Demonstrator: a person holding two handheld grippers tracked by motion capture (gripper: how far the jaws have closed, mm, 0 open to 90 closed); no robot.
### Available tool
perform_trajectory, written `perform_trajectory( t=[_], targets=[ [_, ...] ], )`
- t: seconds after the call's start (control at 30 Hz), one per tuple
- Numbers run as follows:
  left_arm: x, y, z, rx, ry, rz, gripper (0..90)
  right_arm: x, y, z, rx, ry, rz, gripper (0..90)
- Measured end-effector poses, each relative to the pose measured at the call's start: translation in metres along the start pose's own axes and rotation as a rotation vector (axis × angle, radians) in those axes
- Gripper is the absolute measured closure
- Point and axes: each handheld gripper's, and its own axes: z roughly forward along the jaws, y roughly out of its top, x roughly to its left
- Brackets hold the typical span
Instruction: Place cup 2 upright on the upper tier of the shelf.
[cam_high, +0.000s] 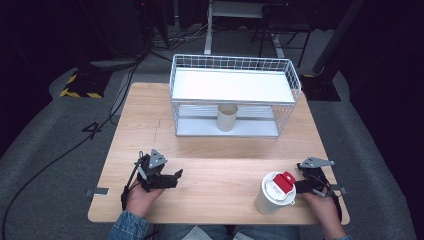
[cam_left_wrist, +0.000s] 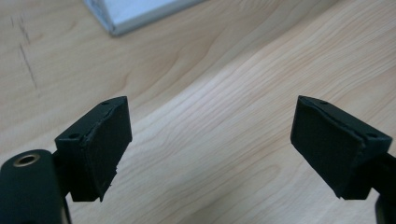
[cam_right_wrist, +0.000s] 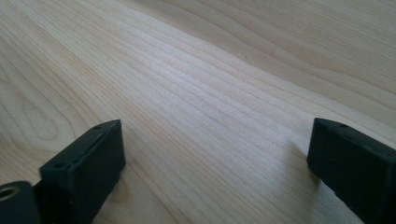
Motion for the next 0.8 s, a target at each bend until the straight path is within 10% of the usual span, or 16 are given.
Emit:
perform_trajectory(
  t=[0.2, 0.37, 0.8],
  targets=[
    [0.002, -0.006, 0.009, 0.095, 0.053, 0.061, 13.4, -0.002, 0.000, -0.005, 0.000, 0.007, 0.002, 7.3],
    [0.007, -0.011, 0.015, 0.121, 0.037, 0.016, 13.5, -0.001, 0.000, -0.010, -0.021, 0.013, 0.003, 7.4],
    [0.017, -0.022, 0.023, 0.096, 0.014, 0.000, 8.4, 0.001, 0.000, -0.031, -0.036, 0.017, 0.002, 8.0]
  ],
)
